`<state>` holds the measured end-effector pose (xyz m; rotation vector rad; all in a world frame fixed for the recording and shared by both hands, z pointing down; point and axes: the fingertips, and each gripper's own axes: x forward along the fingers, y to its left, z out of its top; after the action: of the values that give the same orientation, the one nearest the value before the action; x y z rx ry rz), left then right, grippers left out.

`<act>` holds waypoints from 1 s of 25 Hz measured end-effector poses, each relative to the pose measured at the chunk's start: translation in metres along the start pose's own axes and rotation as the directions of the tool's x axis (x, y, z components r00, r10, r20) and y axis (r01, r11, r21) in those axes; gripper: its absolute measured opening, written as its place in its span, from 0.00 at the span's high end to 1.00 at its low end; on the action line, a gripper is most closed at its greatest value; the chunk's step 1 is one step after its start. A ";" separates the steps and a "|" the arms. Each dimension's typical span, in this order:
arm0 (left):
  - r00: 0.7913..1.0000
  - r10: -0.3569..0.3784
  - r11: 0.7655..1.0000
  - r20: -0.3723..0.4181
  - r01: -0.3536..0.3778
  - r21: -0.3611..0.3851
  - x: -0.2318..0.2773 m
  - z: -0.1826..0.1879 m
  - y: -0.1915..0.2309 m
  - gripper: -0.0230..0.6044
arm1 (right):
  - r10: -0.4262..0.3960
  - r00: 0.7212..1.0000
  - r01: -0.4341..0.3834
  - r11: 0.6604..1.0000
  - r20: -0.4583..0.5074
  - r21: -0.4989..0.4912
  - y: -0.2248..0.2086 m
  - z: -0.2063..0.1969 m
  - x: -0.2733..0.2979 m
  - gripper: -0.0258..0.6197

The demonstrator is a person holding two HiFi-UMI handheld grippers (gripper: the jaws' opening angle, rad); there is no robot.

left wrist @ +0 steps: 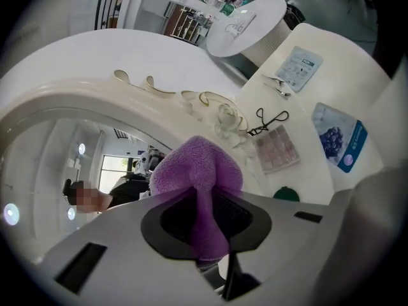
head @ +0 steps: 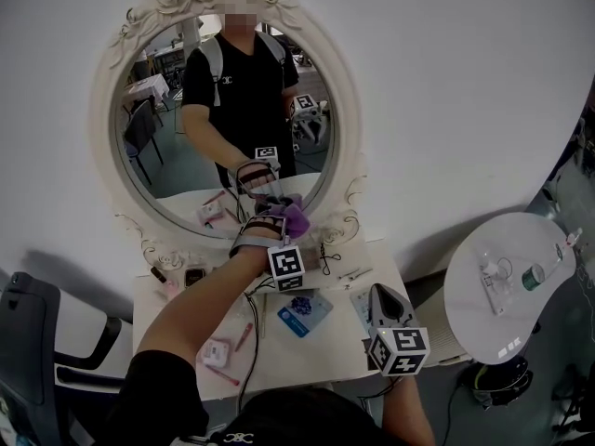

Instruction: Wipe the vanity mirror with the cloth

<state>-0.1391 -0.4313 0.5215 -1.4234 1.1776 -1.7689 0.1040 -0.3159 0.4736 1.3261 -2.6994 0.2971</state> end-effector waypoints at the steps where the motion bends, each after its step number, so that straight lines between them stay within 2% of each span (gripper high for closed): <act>1: 1.000 -0.019 1.000 -0.015 0.019 -0.008 0.002 -0.007 -0.008 0.84 | 0.005 1.000 -0.005 1.000 -0.001 -0.002 0.002 0.000 0.001 0.94; 4: 0.996 -0.068 0.997 -0.057 0.067 -0.026 0.005 -0.027 -0.031 0.84 | 0.019 1.000 -0.019 1.000 -0.008 -0.003 0.009 -0.003 0.005 0.94; 9: 0.990 -0.119 0.991 -0.072 0.114 -0.062 0.003 -0.052 -0.046 0.84 | 0.058 0.998 -0.058 0.998 -0.018 -0.008 0.027 -0.005 0.016 0.94; 11: 0.988 -0.142 0.985 -0.056 0.135 -0.109 -0.007 -0.054 -0.043 0.84 | 0.074 0.997 -0.074 0.997 -0.025 -0.012 0.034 -0.007 0.019 0.94; 13: 0.992 -0.128 0.980 -0.020 0.124 -0.156 -0.022 -0.049 -0.027 0.84 | 0.088 0.996 -0.088 0.996 -0.032 -0.011 0.039 -0.009 0.024 0.94; 17: 0.999 -0.039 0.985 0.036 0.044 -0.167 -0.059 -0.039 0.020 0.84 | 0.124 0.992 -0.124 0.992 -0.033 -0.015 0.052 -0.007 0.037 0.94; 20: 0.998 0.055 0.990 0.027 -0.051 -0.133 -0.083 -0.043 0.066 0.84 | 0.149 0.988 -0.149 0.989 -0.029 -0.017 0.060 -0.004 0.047 0.94; 22: 0.992 0.129 0.981 0.016 -0.125 -0.145 -0.101 -0.051 0.104 0.84 | 0.161 0.987 -0.161 0.987 -0.028 -0.013 0.064 -0.004 0.053 0.94; 25: 0.968 0.251 0.949 -0.008 -0.248 -0.195 -0.133 -0.068 0.170 0.84 | 0.179 0.984 -0.179 0.984 -0.025 -0.010 0.070 -0.003 0.059 0.94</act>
<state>-0.1842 -0.3744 0.3071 -1.3255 1.4855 -1.4982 0.0128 -0.3190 0.4789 1.0703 -2.7997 0.3104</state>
